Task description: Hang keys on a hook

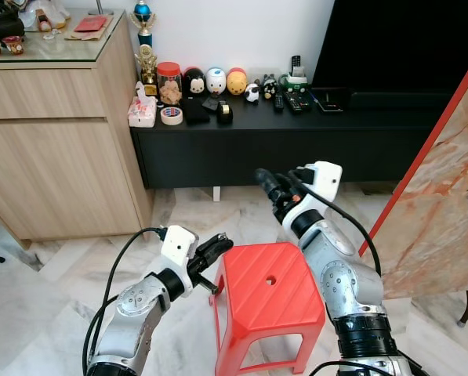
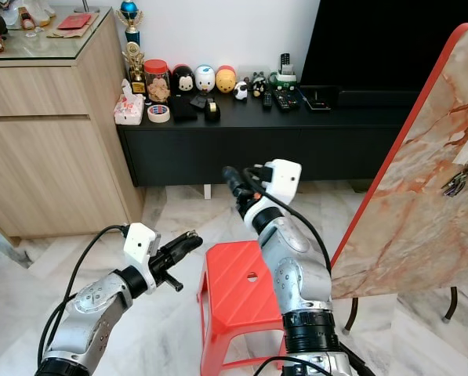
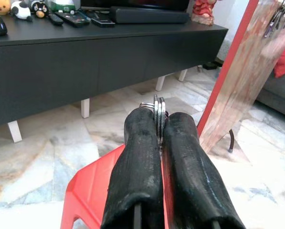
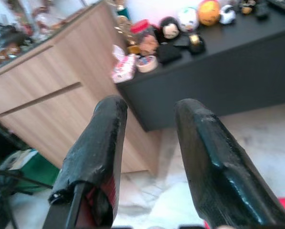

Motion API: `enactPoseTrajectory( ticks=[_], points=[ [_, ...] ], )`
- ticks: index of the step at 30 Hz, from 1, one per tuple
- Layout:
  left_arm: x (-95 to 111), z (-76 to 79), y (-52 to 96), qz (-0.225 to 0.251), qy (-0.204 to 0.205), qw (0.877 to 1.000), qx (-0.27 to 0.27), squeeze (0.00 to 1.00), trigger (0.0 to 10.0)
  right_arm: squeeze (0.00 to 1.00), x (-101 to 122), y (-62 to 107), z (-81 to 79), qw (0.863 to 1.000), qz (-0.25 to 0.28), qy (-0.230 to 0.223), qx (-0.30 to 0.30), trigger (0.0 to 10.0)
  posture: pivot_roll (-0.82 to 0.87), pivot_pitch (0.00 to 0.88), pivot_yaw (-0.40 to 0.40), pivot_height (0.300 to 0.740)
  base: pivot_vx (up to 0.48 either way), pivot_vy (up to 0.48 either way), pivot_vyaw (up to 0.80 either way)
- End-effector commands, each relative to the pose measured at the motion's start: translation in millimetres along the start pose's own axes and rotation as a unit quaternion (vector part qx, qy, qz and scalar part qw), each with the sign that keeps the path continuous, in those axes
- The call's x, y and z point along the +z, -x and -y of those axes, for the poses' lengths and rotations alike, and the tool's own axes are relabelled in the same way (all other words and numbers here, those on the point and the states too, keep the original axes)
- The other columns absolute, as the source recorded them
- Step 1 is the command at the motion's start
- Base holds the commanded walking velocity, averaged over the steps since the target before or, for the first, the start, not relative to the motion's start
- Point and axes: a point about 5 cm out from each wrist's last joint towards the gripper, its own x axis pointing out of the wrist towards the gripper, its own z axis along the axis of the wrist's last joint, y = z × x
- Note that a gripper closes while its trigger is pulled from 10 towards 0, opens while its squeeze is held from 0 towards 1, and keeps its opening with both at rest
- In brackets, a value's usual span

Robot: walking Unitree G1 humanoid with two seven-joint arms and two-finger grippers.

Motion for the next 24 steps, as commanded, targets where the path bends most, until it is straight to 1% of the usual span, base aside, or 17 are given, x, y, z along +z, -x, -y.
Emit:
enactPoseTrajectory(
  ticks=[1, 3, 4, 8, 10, 11, 13, 14, 15, 16, 18, 19, 20, 21, 22, 23, 24],
  points=[
    [-6, -0.8, 2.0, -0.015, 0.003, 1.0, 0.003, 0.0, 10.0, 0.0, -5, 0.4, 7.7, 1.0, -0.012, 0.017, -0.021, 10.0, 0.13, 0.023, -0.085, 0.74, 0.0, 0.0, 0.0],
    [-7, -1.9, 2.8, -0.017, 0.003, 1.0, 0.004, 0.0, 10.0, 0.0, -21, 2.3, 19.9, 0.997, -0.041, 0.044, -0.052, 10.0, 0.13, 0.023, -0.085, 0.74, 0.0, 0.0, 0.0],
    [-7, -1.9, 2.8, -0.017, 0.003, 1.0, 0.004, 0.0, 10.0, 0.0, -21, 2.3, 19.9, 0.997, -0.041, 0.044, -0.052, 10.0, 0.13, 0.023, -0.085, 0.74, 0.0, 0.0, 0.0],
    [-12, -5.9, 5.1, -0.029, 0.004, 0.999, 0.015, 0.0, 10.0, 0.0, -44, 7.8, 37.0, 0.992, -0.075, 0.063, -0.085, 10.0, 0.13, 0.023, -0.086, 0.74, 0.0, 0.0, 0.0],
    [-25, -15.2, 10.8, -0.054, 0.002, 0.997, 0.048, 0.0, 10.0, 0.0, -64, 14.2, 51.1, 0.985, -0.111, 0.08, -0.106, 10.0, 0.13, 0.016, -0.086, 0.74, 0.0, 0.0, 0.0],
    [-25, -15.2, 10.8, -0.054, 0.002, 0.997, 0.048, 0.0, 10.0, 0.0, -64, 14.2, 51.1, 0.985, -0.111, 0.08, -0.106, 10.0, 0.13, 0.016, -0.086, 0.74, 0.0, 0.0, 0.0],
    [-37, -23.7, 16.0, -0.081, 0.005, 0.993, 0.083, 0.0, 10.0, 0.0, -78, 19.2, 60.0, 0.981, -0.136, 0.074, -0.121, 10.0, 0.13, 0.014, -0.086, 0.74, 0.0, 0.0, 0.0],
    [-46, -29.5, 21.9, -0.102, 0.001, 0.989, 0.105, 0.0, 10.0, 0.0, -89, 24.3, 66.5, 0.975, -0.157, 0.086, -0.134, 10.0, 0.13, 0.014, -0.086, 0.74, 0.0, 0.0, 0.0],
    [-56, -32.4, 27.0, -0.124, 0.007, 0.985, 0.119, 0.0, 10.0, 0.0, -98, 28.7, 71.3, 0.971, -0.174, 0.085, -0.142, 10.0, 0.13, 0.011, -0.087, 0.74, 0.0, 0.0, 0.0],
    [-62, -34.1, 30.4, -0.138, 0.011, 0.982, 0.127, 0.0, 10.0, 0.0, -104, 31.6, 74.4, 0.968, -0.185, 0.084, -0.148, 10.0, 0.13, 0.011, -0.087, 0.74, 0.0, 0.0, 0.0],
    [-73, -36.6, 37.8, -0.169, 0.002, 0.975, 0.141, 0.0, 10.0, 0.0, -116, 38.0, 79.3, 0.961, -0.21, 0.089, -0.156, 10.0, 0.13, 0.011, -0.087, 0.74, 0.0, 0.0, 0.0],
    [-82, -36.1, 43.6, -0.189, 0.01, 0.971, 0.145, 0.0, 10.0, 0.0, -124, 44.2, 83.3, 0.953, -0.232, 0.102, -0.165, 10.0, 0.13, 0.005, -0.088, 0.74, 0.0, 0.0, 0.0],
    [-93, -37.1, 51.2, -0.22, 0.004, 0.963, 0.157, 0.0, 10.0, 0.0, -135, 51.9, 87.6, 0.944, -0.256, 0.112, -0.173, 10.0, 0.12, 0.0, -0.085, 0.74, 0.0, 0.0, 0.0],
    [-101, -36.8, 57.7, -0.238, 0.005, 0.958, 0.163, 0.0, 10.0, 0.0, -144, 59.8, 91.4, 0.936, -0.278, 0.122, -0.181, 10.0, 0.12, 0.0, -0.085, 0.74, 0.0, 0.0, 0.0],
    [-108, -36.9, 63.2, -0.252, 0.01, 0.953, 0.171, 0.0, 10.0, 0.0, -152, 67.1, 94.7, 0.929, -0.293, 0.124, -0.189, 10.0, 0.12, 0.0, -0.084, 0.74, 0.0, 0.0, 0.0],
    [-118, -37.9, 73.9, -0.276, 0.022, 0.941, 0.195, 0.0, 10.0, 0.0, -165, 80.6, 99.2, 0.918, -0.318, 0.12, -0.202, 10.0, 0.13, 0.0, -0.085, 0.74, 0.0, 0.0, 0.0],
    [-121, -38.2, 76.8, -0.283, 0.025, 0.937, 0.203, 0.0, 10.0, 0.0, -168, 84.3, 100.5, 0.915, -0.325, 0.12, -0.206, 10.0, 0.13, 0.0, -0.085, 0.74, 0.0, 0.0, 0.0]
  ],
)
